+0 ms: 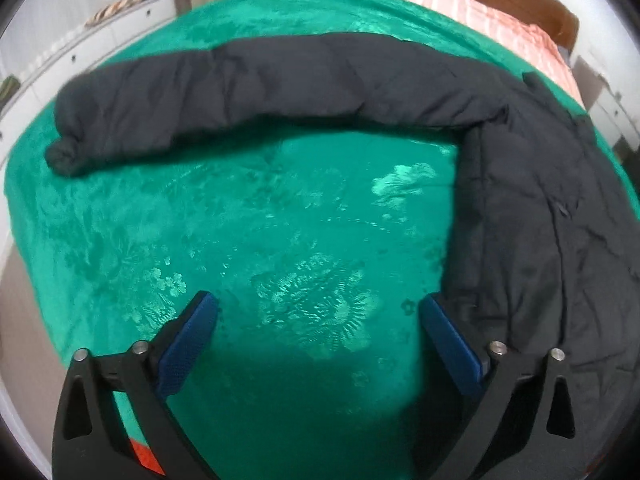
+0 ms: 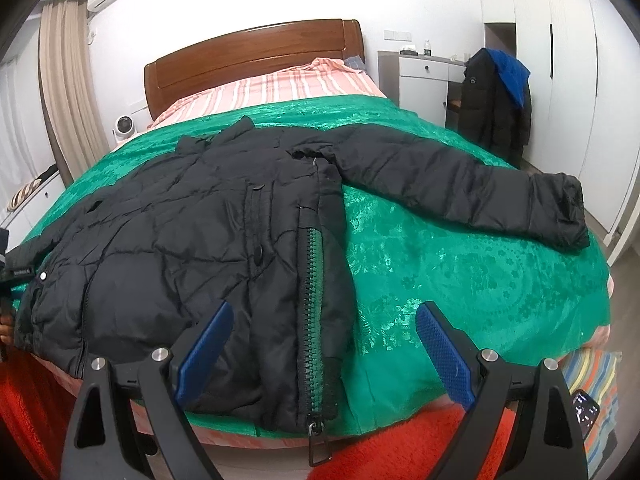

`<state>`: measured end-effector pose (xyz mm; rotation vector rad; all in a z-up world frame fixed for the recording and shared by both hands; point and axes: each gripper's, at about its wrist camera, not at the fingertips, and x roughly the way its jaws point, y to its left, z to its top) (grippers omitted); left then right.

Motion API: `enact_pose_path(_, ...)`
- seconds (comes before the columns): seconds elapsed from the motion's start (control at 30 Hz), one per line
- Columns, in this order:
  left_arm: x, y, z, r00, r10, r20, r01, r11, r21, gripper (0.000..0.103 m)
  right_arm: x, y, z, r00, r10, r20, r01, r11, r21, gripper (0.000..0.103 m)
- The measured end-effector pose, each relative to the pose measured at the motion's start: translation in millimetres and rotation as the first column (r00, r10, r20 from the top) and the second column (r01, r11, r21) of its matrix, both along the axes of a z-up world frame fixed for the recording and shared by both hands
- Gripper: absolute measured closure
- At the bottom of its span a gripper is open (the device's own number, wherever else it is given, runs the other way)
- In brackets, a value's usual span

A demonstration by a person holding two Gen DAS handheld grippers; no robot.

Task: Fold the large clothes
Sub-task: 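Lay the sleeve flat on the bedspread and open the left gripper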

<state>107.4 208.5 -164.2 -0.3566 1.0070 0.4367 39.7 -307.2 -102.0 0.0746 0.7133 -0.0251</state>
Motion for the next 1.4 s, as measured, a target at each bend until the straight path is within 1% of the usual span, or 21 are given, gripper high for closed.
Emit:
enact_pose_path(0.07, 0, 1, -3, 1.000, -0.008, 0.017, 0.008, 1.000, -0.014, 0.000, 1, 2, 0, 1.000, 0.003, -0.004, -0.003, 1.000, -0.008, 0.011)
enact_pose_path(0.2, 0, 3, -6, 0.999, -0.029, 0.031, 0.029, 0.999, -0.013, 0.000, 2, 5, 0, 1.000, 0.012, -0.002, -0.012, 1.000, -0.015, 0.011)
enact_pose_path(0.3, -2, 0, -8, 0.999, -0.041, 0.027, 0.041, 0.999, 0.019, 0.000, -1, 5, 2, 1.000, 0.015, 0.011, -0.014, 1.000, -0.010, 0.006)
enact_pose_path(0.43, -6, 0, -12, 0.998, -0.044, 0.046, 0.042, 0.998, 0.055, 0.000, -2, 5, 3, 1.000, 0.012, 0.019, -0.012, 1.000, -0.014, 0.005)
enact_pose_path(0.6, -10, 0, -13, 0.997, -0.049, 0.064, 0.045, 0.997, 0.061, 0.000, 0, 6, 1, 1.000, 0.007, -0.003, -0.007, 1.000, -0.026, 0.005)
enact_pose_path(0.77, -19, -3, -11, 0.994, -0.047, 0.100, 0.040, 0.996, 0.074, 0.000, 0, 3, 0, 1.000, -0.007, -0.012, 0.006, 1.000, -0.015, 0.005)
enact_pose_path(0.9, -24, -4, -3, 0.992, -0.037, 0.122, 0.025, 0.995, 0.097, 0.000, -1, -2, 0, 1.000, -0.016, -0.011, 0.016, 1.000, -0.004, 0.005)
enact_pose_path(1.1, -40, -7, 18, 0.979, -0.023, 0.203, -0.011, 0.986, 0.164, 0.000, -2, -5, 0, 1.000, -0.019, -0.014, 0.019, 1.000, -0.005, 0.005)
enact_pose_path(1.2, -46, -9, 28, 0.978, -0.027, 0.207, -0.015, 0.980, 0.198, 0.000, -1, -5, -1, 1.000, -0.019, -0.020, 0.019, 1.000, -0.004, 0.005)
enact_pose_path(1.3, -49, -8, 40, 0.974, -0.044, 0.224, -0.004, 0.978, 0.209, 0.000, 0, -5, -2, 1.000, -0.021, -0.024, 0.021, 1.000, -0.001, 0.005)
enact_pose_path(1.4, -54, -3, 52, 0.967, -0.053, 0.250, 0.001, 0.979, 0.203, 0.000, 3, -5, -3, 0.999, -0.025, -0.030, 0.025, 1.000, 0.001, 0.005)
